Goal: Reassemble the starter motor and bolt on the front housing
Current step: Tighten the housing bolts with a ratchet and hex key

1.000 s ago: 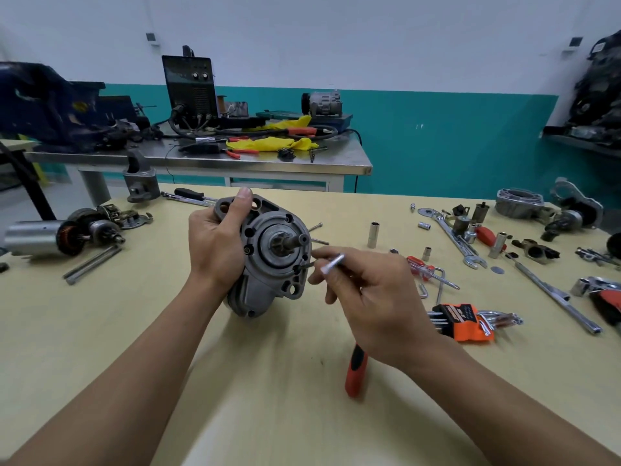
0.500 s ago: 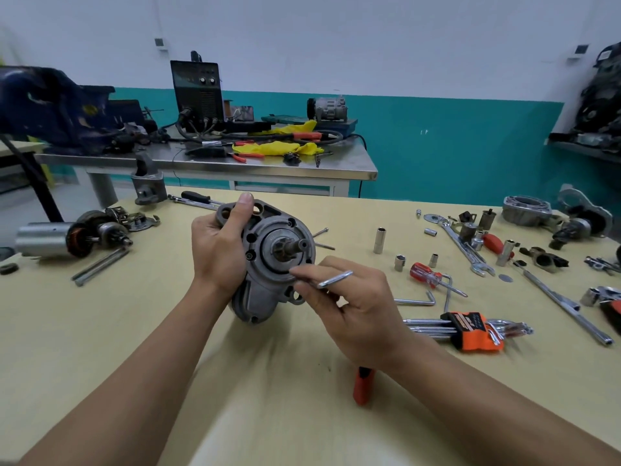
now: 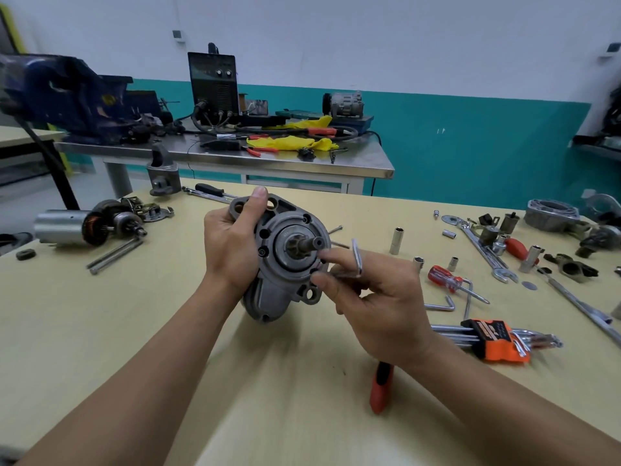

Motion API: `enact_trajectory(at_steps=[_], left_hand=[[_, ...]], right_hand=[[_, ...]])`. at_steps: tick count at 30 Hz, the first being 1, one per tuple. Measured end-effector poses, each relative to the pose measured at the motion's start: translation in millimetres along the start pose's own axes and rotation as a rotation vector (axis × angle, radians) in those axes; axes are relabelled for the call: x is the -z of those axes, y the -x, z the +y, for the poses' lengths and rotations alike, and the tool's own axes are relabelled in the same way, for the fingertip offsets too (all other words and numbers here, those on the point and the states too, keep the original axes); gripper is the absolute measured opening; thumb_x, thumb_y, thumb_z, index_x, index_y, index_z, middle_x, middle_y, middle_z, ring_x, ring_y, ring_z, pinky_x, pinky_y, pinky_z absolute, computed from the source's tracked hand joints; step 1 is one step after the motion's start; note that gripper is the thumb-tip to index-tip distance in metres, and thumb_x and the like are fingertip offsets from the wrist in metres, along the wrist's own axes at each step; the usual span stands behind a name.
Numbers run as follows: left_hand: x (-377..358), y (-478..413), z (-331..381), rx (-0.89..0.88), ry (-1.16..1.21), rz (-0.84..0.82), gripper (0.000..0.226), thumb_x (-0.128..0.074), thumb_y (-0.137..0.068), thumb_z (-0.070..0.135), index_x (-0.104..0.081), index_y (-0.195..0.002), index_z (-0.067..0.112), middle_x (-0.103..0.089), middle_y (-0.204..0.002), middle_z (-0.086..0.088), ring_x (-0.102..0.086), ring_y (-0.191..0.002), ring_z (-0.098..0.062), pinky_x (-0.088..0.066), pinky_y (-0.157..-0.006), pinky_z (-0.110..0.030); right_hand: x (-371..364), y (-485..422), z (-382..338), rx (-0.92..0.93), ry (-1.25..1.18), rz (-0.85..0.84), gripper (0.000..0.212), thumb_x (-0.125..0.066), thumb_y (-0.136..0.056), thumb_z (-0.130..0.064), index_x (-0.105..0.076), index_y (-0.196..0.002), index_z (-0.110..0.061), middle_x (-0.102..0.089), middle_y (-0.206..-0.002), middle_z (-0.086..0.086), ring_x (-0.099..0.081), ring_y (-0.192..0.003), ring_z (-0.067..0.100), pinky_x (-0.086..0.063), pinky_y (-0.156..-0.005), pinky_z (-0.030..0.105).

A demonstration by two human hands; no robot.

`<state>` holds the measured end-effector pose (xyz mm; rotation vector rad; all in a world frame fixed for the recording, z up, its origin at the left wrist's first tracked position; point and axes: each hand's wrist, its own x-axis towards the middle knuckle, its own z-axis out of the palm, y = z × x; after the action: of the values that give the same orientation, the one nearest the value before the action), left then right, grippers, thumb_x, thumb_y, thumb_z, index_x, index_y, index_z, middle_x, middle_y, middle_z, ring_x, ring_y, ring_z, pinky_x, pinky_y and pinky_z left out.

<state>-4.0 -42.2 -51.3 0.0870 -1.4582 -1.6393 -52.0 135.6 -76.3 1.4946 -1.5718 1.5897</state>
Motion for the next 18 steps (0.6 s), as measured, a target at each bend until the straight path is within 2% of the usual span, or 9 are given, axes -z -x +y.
enact_trajectory(at_steps=[2,6,13,16,18], left_hand=[[0,0,0,0.003,-0.002,0.002,0.062,-0.061,-0.092,0.034,-0.046,-0.074,-0.023,-0.052,-0.076,-0.020,-0.049,-0.068,-0.032,-0.045,-0.061,-0.037],[-1,0,0,-0.004,-0.005,0.013,0.061,-0.061,-0.092,0.034,-0.046,-0.073,-0.022,-0.052,-0.075,-0.019,-0.049,-0.067,-0.030,-0.046,-0.058,-0.034],[0,0,-1,-0.002,0.001,0.013,0.060,-0.061,-0.092,0.035,-0.048,-0.076,-0.021,-0.055,-0.074,-0.018,-0.052,-0.066,-0.029,-0.048,-0.057,-0.033],[0,-1,-2,-0.008,0.002,0.005,0.060,-0.062,-0.092,0.035,-0.050,-0.077,-0.022,-0.057,-0.075,-0.017,-0.055,-0.067,-0.029,-0.051,-0.058,-0.033],[-1,0,-2,-0.009,-0.002,-0.002,0.059,-0.061,-0.092,0.035,-0.052,-0.078,-0.022,-0.059,-0.075,-0.018,-0.057,-0.066,-0.029,-0.052,-0.059,-0.034]], right_hand=[[5,1,0,0.035,0.021,-0.075,0.018,-0.074,-0.084,-0.009,-0.074,-0.101,-0.003,-0.068,-0.070,0.007,-0.061,-0.055,0.015,-0.050,-0.052,0.032],[11,4,1,0.082,0.119,-0.152,0.015,-0.072,-0.086,-0.007,-0.075,-0.098,0.001,-0.071,-0.073,0.007,-0.063,-0.059,0.019,-0.051,-0.055,0.034],[6,6,0,0.122,0.269,-0.024,0.010,-0.071,-0.087,-0.010,-0.075,-0.088,-0.001,-0.071,-0.069,0.004,-0.063,-0.055,0.015,-0.051,-0.051,0.032],[1,3,0,0.104,0.285,0.007,0.019,-0.074,-0.087,-0.015,-0.074,-0.078,0.002,-0.069,-0.063,0.009,-0.062,-0.051,0.023,-0.048,-0.049,0.036],[-2,-2,1,0.088,0.278,0.064,0.025,-0.078,-0.083,-0.017,-0.072,-0.069,0.003,-0.067,-0.060,0.010,-0.060,-0.050,0.022,-0.047,-0.050,0.034]])
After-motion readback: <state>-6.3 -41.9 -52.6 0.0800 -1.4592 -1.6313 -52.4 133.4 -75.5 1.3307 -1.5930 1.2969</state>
